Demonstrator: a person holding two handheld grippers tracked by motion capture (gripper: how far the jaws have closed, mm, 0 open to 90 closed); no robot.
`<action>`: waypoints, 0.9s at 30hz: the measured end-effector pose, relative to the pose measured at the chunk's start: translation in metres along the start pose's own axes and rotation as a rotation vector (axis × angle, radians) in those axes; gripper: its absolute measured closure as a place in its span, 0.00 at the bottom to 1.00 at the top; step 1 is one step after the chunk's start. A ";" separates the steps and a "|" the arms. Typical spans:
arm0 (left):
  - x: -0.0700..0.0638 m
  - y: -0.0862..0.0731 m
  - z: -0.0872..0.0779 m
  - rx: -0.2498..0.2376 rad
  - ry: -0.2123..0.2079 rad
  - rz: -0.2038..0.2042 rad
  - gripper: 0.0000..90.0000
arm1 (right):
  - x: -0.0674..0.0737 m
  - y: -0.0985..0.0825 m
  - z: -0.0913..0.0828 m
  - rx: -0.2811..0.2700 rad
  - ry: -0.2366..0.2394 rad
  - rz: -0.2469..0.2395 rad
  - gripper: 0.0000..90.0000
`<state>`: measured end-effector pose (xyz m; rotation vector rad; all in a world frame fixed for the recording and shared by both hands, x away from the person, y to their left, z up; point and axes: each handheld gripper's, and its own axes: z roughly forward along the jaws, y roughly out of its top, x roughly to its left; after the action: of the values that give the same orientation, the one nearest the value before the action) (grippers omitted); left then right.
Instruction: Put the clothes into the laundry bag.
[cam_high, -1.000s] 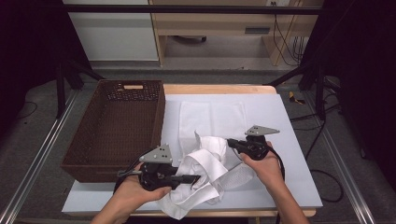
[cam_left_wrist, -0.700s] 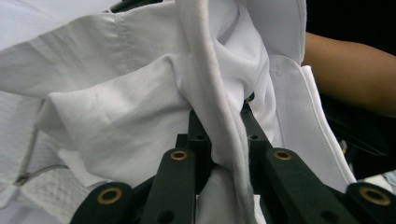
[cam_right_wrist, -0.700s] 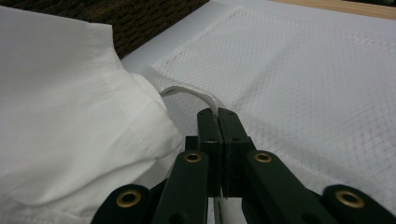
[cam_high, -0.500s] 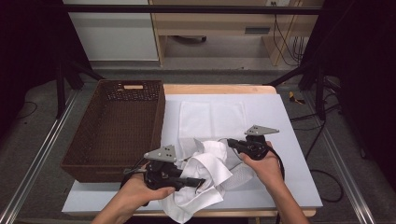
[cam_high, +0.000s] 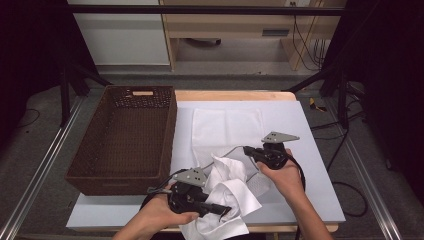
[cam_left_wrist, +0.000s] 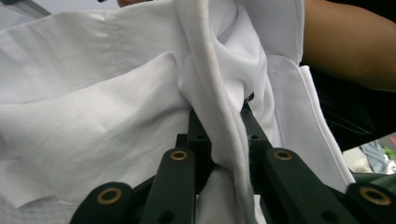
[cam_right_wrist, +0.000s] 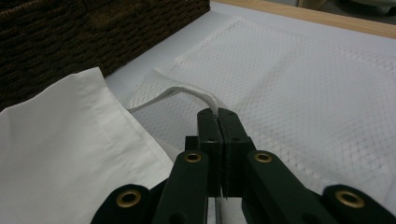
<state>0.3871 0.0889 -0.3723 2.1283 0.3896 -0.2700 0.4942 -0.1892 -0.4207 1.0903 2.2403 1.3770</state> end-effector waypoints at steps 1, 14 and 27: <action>-0.002 0.000 0.001 0.000 0.000 0.003 0.88 | 0.000 0.000 0.000 -0.002 -0.002 0.004 0.99; 0.024 0.011 0.013 0.015 0.198 0.015 0.88 | 0.005 0.002 -0.003 -0.012 0.014 -0.003 0.99; 0.056 0.013 0.044 0.039 0.316 0.008 0.88 | 0.018 0.014 -0.012 -0.020 0.024 -0.058 0.99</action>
<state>0.4423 0.0549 -0.4054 2.2140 0.5615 0.0661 0.4814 -0.1804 -0.4000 0.9993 2.2515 1.3934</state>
